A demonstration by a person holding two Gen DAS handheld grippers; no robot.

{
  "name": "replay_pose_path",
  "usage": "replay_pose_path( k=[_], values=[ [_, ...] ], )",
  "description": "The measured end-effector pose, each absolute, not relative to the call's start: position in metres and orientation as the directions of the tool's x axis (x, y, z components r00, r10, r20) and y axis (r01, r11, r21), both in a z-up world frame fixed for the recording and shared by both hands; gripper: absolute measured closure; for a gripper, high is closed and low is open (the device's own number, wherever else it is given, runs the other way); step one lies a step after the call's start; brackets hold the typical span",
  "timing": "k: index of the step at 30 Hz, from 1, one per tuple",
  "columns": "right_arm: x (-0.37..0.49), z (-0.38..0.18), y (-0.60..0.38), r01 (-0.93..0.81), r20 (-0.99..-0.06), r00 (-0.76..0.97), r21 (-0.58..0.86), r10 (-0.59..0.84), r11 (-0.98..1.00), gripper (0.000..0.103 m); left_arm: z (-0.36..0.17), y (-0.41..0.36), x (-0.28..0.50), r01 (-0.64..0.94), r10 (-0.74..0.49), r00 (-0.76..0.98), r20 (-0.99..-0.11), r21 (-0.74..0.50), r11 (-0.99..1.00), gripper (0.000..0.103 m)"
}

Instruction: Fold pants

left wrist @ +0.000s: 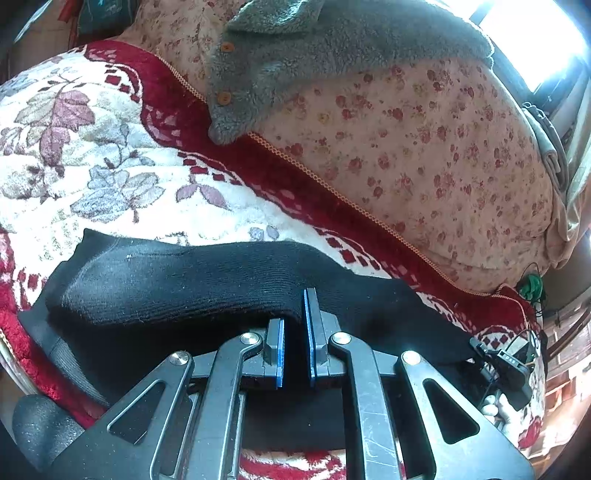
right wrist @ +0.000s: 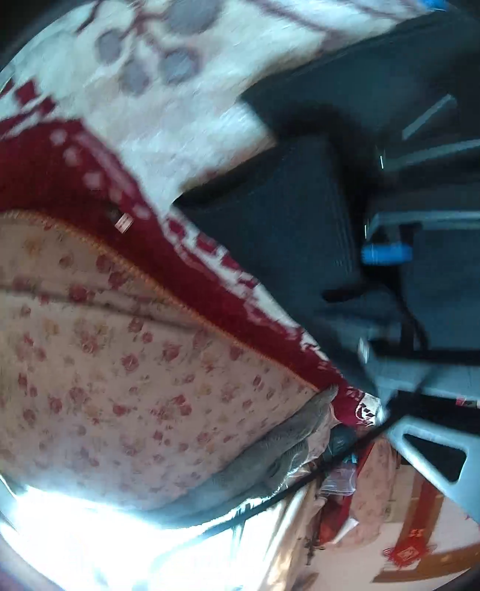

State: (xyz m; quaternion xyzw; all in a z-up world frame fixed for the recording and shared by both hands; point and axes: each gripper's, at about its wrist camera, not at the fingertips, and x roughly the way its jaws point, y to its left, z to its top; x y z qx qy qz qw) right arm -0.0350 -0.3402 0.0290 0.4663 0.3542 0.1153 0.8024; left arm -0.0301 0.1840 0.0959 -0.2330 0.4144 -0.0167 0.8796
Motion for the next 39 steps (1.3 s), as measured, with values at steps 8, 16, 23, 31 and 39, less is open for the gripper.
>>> replay_pose_path(
  k=[8,16,23,31,39],
  values=[
    [-0.078,0.079,-0.352,-0.002,-0.349,0.769,0.837,0.536,0.547,0.098,0.118,0.194,-0.062,-0.110,-0.261,0.690,-0.675,-0.454,0.884,0.095],
    [-0.119,0.032,-0.361,0.154,-0.532,0.697,0.767,0.482,0.623,0.098,0.042,0.174,-0.090,-0.150,-0.155,0.558,-0.815,-0.283,0.948,0.095],
    [-0.118,0.029,-0.363,0.229,-0.604,0.668,0.722,0.434,0.653,0.089,0.047,0.178,-0.094,-0.154,-0.142,0.593,-0.793,-0.284,0.946,0.095],
    [-0.150,0.055,-0.352,0.282,-0.696,0.640,0.608,0.327,0.742,0.083,0.050,0.203,-0.105,-0.223,-0.120,0.596,-0.794,-0.307,0.925,0.089],
    [-0.163,0.103,-0.276,-0.002,-0.661,0.606,0.556,0.443,0.832,0.072,0.065,0.262,-0.125,-0.358,-0.058,0.632,-0.773,-0.358,0.862,0.089]
  ],
)
